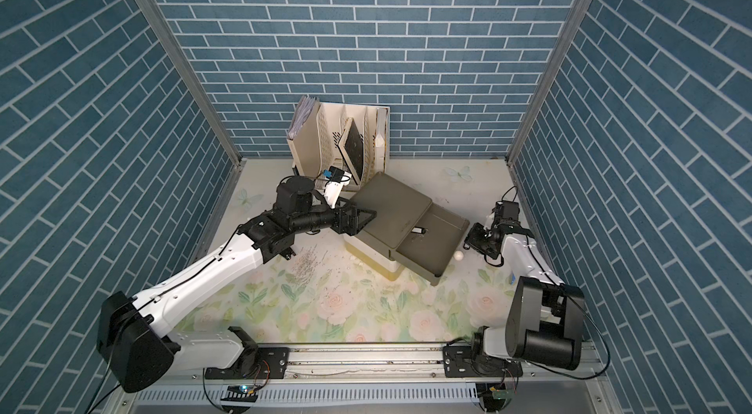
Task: Take the keys out of the drawer
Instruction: Place the key at the center of the board.
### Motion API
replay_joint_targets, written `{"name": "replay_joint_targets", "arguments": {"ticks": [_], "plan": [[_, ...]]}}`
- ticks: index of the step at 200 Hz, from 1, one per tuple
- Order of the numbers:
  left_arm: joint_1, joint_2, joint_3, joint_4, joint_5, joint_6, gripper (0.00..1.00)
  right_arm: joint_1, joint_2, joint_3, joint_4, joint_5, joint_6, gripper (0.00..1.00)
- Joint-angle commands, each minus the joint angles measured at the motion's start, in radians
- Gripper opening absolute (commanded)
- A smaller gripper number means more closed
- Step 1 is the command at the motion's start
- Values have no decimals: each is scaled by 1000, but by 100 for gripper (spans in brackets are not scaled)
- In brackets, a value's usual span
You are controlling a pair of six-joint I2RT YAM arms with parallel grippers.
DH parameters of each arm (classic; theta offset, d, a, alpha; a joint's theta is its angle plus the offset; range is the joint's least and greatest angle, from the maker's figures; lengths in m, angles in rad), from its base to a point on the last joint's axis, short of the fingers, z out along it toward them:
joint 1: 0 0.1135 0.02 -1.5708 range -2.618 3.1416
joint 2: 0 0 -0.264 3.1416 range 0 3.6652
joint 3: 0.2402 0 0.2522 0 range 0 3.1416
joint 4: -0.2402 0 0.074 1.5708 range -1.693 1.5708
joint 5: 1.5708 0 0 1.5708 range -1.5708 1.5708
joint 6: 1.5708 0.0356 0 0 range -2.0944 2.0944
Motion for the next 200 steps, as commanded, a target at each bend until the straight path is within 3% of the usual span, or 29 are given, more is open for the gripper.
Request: {"name": "replay_joint_targets", "arguments": {"ticks": [1,149,200], "plan": [[6,-16,-12,-5,-5,22,100,-15,18,-12,48,-16,25,0],[5,-22,-28,-11,-10,16,100,-34,68,-79,85,-49,20,0],[5,-31,-27,-26,-13,14,100,-33,146,-54,149,-44,24,0]]}}
